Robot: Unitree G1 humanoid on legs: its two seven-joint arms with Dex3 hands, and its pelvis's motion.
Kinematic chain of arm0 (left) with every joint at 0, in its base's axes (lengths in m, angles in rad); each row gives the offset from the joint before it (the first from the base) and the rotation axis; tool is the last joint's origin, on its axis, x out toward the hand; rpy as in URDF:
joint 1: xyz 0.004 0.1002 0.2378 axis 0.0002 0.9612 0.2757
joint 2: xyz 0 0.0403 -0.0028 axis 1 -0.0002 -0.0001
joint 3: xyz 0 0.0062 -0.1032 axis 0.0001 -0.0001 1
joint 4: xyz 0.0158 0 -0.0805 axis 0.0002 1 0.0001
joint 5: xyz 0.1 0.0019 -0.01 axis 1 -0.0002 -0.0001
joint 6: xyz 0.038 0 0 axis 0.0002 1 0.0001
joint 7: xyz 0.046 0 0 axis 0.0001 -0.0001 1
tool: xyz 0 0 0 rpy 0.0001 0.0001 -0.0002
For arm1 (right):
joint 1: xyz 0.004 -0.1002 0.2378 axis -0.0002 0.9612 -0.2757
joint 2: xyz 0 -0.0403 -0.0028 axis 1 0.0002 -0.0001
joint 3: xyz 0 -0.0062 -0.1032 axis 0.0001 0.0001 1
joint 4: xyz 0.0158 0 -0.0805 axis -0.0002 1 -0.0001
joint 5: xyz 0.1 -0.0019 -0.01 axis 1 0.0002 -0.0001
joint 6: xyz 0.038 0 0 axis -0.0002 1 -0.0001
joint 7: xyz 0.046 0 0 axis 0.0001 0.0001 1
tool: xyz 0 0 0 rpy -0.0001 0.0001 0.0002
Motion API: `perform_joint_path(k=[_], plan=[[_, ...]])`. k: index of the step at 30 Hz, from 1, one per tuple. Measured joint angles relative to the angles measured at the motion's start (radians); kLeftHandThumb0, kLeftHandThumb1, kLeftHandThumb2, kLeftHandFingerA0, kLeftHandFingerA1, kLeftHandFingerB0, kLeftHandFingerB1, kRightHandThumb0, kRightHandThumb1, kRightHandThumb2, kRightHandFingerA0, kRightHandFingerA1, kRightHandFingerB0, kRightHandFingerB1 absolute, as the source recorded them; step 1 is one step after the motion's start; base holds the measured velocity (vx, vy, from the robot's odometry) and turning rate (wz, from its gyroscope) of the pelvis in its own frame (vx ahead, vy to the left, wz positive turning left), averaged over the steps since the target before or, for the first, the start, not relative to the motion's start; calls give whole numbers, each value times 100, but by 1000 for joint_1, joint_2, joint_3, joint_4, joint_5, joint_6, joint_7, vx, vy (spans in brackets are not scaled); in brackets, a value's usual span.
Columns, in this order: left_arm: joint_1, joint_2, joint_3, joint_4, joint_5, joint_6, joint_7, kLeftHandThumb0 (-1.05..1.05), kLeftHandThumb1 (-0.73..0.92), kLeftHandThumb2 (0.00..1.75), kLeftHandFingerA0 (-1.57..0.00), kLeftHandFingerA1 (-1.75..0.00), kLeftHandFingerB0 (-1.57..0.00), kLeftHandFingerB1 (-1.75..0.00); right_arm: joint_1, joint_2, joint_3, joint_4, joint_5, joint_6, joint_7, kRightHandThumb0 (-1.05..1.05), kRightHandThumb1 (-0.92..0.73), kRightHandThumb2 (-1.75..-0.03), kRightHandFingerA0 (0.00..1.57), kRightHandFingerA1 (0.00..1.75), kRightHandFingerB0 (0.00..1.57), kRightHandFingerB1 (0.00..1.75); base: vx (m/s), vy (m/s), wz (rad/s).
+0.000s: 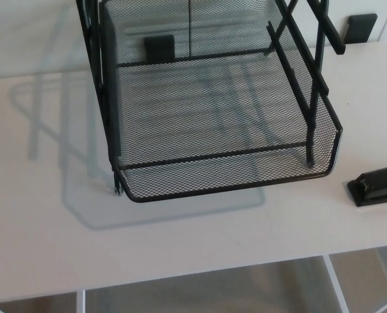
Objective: The robot walks towards a desk on which a file tray is kept in the middle and a stapler is kept to its right. The robot lifts the stapler using its right hand and places it on the file tray.
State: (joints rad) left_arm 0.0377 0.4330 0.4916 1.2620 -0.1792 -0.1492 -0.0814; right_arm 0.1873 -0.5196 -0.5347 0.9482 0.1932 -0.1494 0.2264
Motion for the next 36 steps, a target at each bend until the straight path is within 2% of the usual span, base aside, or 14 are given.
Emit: perform_joint_path(k=[1,2,6,12,13,14,15,16,19,20,26,28,33,36], plan=[[0,0,3,0,-2,0,-1,-105,78,93,-36,-175,-1,-128,-13,-3,-16,-3,9,6,3,-85,-51,-81,0,3,0,8,0,0,0],[0,0,8,0,-4,0,-5,-105,71,102,-38,-175,-5,-173,-32,-8,-36,-13,21,19,5,-57,-55,-71,0,14,0,1,0,0,0],[-4,0,19,-6,-16,0,-20,-105,74,103,-37,-175,-1,-174,-155,-47,-115,-81,64,68,-19,-84,-53,-86,0,9,0,5,0,0,0],[-20,0,16,-16,-26,0,-38,-105,73,102,-32,-175,0,-123,-335,-138,-134,-184,69,96,-91,-91,-48,-100,0,21,0,18,8,-4,3],[-19,0,15,-16,-26,0,-39,-105,50,133,-56,-129,-6,-80,-350,-145,-132,-200,69,102,-96,-105,-54,-68,0,73,0,48,0,0,0],[-21,0,13,-16,-27,0,-40,-105,75,101,-29,-175,0,-135,-375,-162,-120,-214,63,102,-102,-105,-37,-94,0,87,0,57,0,0,0],[-24,-1,11,-17,-28,0,-41,-105,51,134,-53,-128,-11,-84,-398,-179,-109,-223,56,102,-109,-64,13,-79,6,75,0,69,0,0,0],[-23,-2,8,-19,-28,0,-41,-105,51,134,-60,-132,-11,-84,-421,-197,-91,-223,48,104,-111,-105,-58,-64,0,110,0,61,0,0,0],[-23,-2,2,-26,-30,0,-45,-105,50,134,-62,-133,-10,-83,-509,-271,-12,-218,20,112,-103,-104,-56,-59,0,67,0,51,0,0,0],[-23,-2,0,-27,-30,0,-46,-105,53,136,-58,-130,-6,-79,-537,-292,14,-215,11,112,-96,-92,-48,-97,0,49,0,40,0,0,0],[-23,-2,-2,-29,-33,0,-49,-105,52,134,-61,-132,-13,-86,-576,-345,173,-284,-38,93,-20,-72,-34,-73,0,39,0,21,0,0,0],[-24,-2,-3,-28,-33,0,-50,-105,72,104,-37,-175,0,-138,-572,-352,208,-343,-46,93,8,-64,-37,-78,0,31,2,10,0,0,0],[-25,-2,-13,-28,-33,0,-50,-105,51,134,-71,-138,-10,-84,-543,-383,311,-446,-77,82,77,-69,-40,-73,0,6,0,0,0,0,0],[-25,-2,-15,-28,-33,0,-51,-105,77,96,-37,-168,0,-113,-535,-408,383,-486,-104,81,118,-71,-42,-75,0,0,0,4,0,0,0]])
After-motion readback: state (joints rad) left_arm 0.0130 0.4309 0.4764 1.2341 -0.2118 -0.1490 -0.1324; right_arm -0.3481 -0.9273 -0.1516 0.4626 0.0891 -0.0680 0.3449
